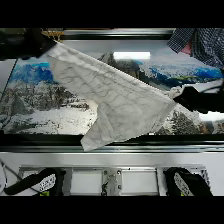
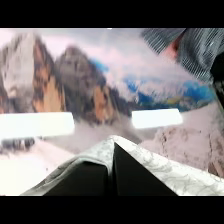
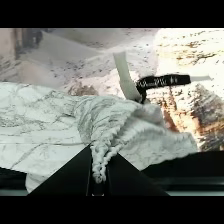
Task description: Fold the clothes and pants, and hang the long-sleeved shirts on hangers.
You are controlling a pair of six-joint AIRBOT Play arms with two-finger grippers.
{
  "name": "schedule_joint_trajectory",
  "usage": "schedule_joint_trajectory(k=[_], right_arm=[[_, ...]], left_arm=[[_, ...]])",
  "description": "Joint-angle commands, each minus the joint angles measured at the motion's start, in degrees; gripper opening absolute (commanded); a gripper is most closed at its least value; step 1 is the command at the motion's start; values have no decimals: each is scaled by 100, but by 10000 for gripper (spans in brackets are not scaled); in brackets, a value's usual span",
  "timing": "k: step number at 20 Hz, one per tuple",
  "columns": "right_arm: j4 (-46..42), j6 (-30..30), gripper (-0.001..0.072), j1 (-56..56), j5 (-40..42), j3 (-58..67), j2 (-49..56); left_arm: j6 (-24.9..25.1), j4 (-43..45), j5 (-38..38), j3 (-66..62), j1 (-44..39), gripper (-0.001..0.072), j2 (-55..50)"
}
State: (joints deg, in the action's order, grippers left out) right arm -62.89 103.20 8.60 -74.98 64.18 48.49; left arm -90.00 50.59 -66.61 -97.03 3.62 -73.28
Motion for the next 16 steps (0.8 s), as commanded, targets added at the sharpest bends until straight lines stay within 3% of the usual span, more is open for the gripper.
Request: schedule_joint_trajectory(k=[1,6,10,16], right_arm=[[-120,-387,22,-153,1123,157,1475],[-227,-595,22,-516,2470,334,2052],[-1084,-595,22,-540,1779,317,1784],[-1698,-597,22,-721,1198,-894,1021]], left_arm=[[107,-562,313,-9,4,6,-1410],[326,-695,426,-7,4,6,-1860],[323,223,-138,199,2,5,-1392],[627,603,199,2951,-57,6,363]])
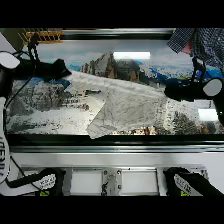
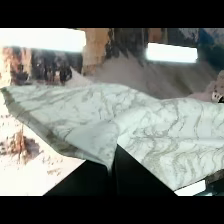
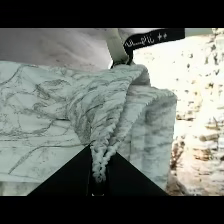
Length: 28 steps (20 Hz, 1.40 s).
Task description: Fold the clothes and pants, and hang the long-sleeved shirts on hangers.
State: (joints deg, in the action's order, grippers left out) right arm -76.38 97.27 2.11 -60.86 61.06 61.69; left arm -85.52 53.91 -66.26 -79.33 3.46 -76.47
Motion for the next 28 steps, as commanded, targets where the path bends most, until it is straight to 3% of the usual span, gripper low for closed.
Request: schedule_joint_trajectory(k=[1,5,9,14,19,20,21,22,23,25,28], right_arm=[[-354,-2,22,-81,-109,-914,-380],[-289,2,22,-127,365,-2004,-444],[-225,2,22,-127,656,-2734,-439],[46,2,24,-127,1469,-3226,-435],[280,2,34,-122,1543,-3254,-442],[468,-4,75,-111,1532,-3241,-472],[570,-4,305,-98,1449,-3191,-553],[573,-4,599,-96,1266,-3071,-682],[525,-4,669,-68,1012,-2911,-833],[457,-22,668,173,304,-2533,-1180],[466,-647,669,931,-824,-2004,-1451]], left_arm=[[181,356,328,1733,-98,6,905],[219,356,1270,3648,-393,6,1386],[219,343,1989,4671,-623,6,1274],[219,304,2286,4828,-852,6,739],[214,302,2288,4826,-894,14,726],[216,313,2243,4826,-894,238,831],[216,308,2227,4824,-887,444,1014],[216,317,2210,4813,-859,489,1287],[216,317,2114,4763,-782,489,1558],[216,354,1690,4564,-538,489,2090],[216,348,1226,4216,-186,488,2693]])
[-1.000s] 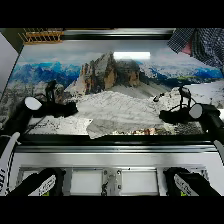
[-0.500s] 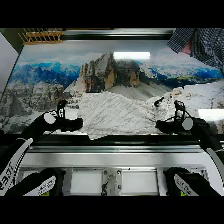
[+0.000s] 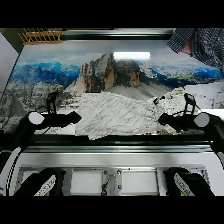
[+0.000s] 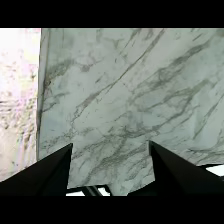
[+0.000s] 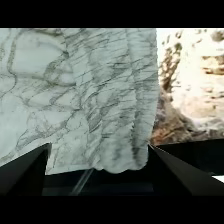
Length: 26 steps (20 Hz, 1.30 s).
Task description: Fold the clothes and pants, and hang the long-sleeved shirts on hangers.
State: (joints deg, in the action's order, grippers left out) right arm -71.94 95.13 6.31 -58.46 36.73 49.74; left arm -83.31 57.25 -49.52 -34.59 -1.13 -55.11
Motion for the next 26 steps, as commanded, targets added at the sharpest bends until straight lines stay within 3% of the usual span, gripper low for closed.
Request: schedule_joint_trajectory(k=[1,2,3,4,5,12,16,18,19,24,26], right_arm=[[24,-678,669,793,-1329,540,-238],[28,-938,668,1102,-1491,577,-214],[79,-1145,669,1403,-1554,577,-155],[240,-1375,669,1733,-1565,577,-28],[525,-1672,669,2039,-1558,577,153],[2417,-3967,668,3018,-1215,577,2592],[3644,-4690,656,2942,-1073,577,3683],[3912,-4828,637,2767,-1069,577,3943],[3945,-4850,574,2649,-1058,577,3995],[3989,-4754,551,1947,-844,577,4028],[3989,-4756,352,1764,-745,577,4028]], left_arm=[[-4,11,-446,-334,286,487,688],[-4,4,-444,-391,249,455,809],[-4,4,-437,-420,168,311,905],[-4,-22,-409,-428,50,116,973],[-11,-35,-339,-428,-114,6,1008],[-719,-33,339,-431,-1375,6,997],[-1023,-42,560,-435,-1749,6,804],[-1023,-46,566,-435,-1904,6,586],[-1023,-46,592,-435,-1982,6,479],[-1174,-42,748,-549,-2234,6,13],[-1167,-26,752,-743,-2347,6,-225]])
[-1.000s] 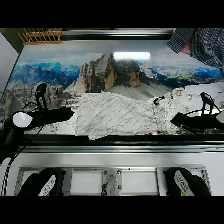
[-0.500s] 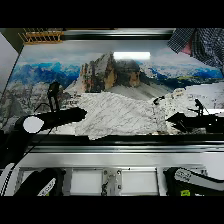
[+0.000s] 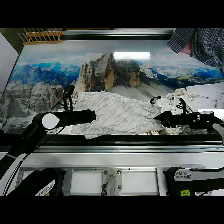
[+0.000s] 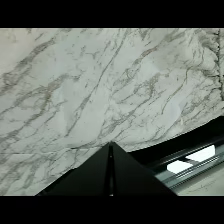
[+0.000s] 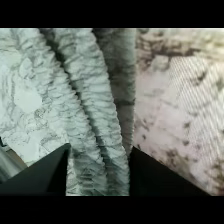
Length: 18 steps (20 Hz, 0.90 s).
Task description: Fold the clothes and pants, and hang the long-sleeved shirts on hangers.
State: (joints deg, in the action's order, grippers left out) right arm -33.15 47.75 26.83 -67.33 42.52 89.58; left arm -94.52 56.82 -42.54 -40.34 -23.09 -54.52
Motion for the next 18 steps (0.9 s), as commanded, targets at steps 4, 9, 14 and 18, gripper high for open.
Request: schedule_joint_trajectory(k=[4,9,14,18], right_arm=[[31,94,23,-317,122,4,-44],[-1989,1381,22,-227,-356,728,-719],[-3141,2398,22,-264,-1574,2087,-1582],[-3145,3012,22,-603,-1976,2771,-2173]], left_arm=[[-42,22,-37,-688,-363,6,-955],[203,63,-393,-1759,-625,6,-2122],[284,61,-442,-2844,-920,6,-3366],[326,37,-455,-3794,-1344,6,-4393]])
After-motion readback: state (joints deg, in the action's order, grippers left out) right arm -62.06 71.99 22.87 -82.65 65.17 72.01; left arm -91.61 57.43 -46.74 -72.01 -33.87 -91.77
